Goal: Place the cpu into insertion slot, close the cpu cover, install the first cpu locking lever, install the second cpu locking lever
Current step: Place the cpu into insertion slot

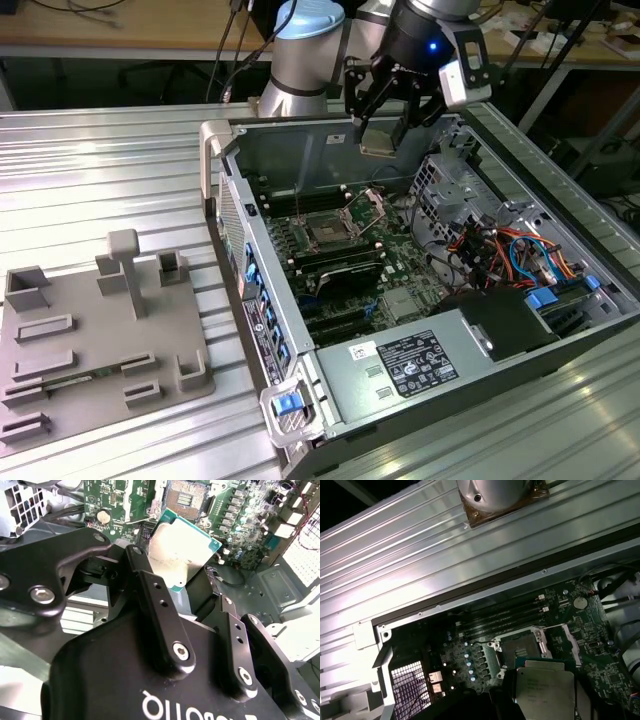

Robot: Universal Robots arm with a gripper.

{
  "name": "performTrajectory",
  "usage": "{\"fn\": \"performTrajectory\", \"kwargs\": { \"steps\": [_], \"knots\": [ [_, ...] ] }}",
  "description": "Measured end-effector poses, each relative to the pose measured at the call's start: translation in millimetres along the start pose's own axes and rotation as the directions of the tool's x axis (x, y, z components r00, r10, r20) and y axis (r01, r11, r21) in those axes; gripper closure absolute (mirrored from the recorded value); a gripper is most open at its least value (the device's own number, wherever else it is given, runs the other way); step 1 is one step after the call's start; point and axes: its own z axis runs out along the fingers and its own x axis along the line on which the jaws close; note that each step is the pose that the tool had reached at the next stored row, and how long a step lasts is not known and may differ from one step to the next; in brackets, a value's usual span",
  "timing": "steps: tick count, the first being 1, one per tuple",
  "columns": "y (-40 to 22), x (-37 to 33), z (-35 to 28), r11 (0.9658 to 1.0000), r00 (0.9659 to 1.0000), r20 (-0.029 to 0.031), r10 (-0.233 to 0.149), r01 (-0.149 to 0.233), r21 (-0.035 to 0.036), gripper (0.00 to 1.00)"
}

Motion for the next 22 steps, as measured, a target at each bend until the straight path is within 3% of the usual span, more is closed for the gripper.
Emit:
{"fn": "performTrajectory", "kwargs": {
  "steps": [4, 15, 19, 22],
  "knots": [
    [0.0, 0.0, 0.3, 0.9992, 0.9992, 0.0036, 0.041, -0.041, -0.0009, 0.45],
    [0.0, 0.0, 0.7, 0.9949, 0.9949, 0.0089, 0.101, -0.101, -0.0024, 0.45],
    [-0.1, 0.0, 1.0, 0.9911, 0.9910, 0.0118, 0.133, -0.133, -0.0034, 0.45],
    [-0.1, 0.0, 1.3, 0.9861, 0.9860, 0.0146, 0.166, -0.166, -0.0046, 0.45]
  ]
}}
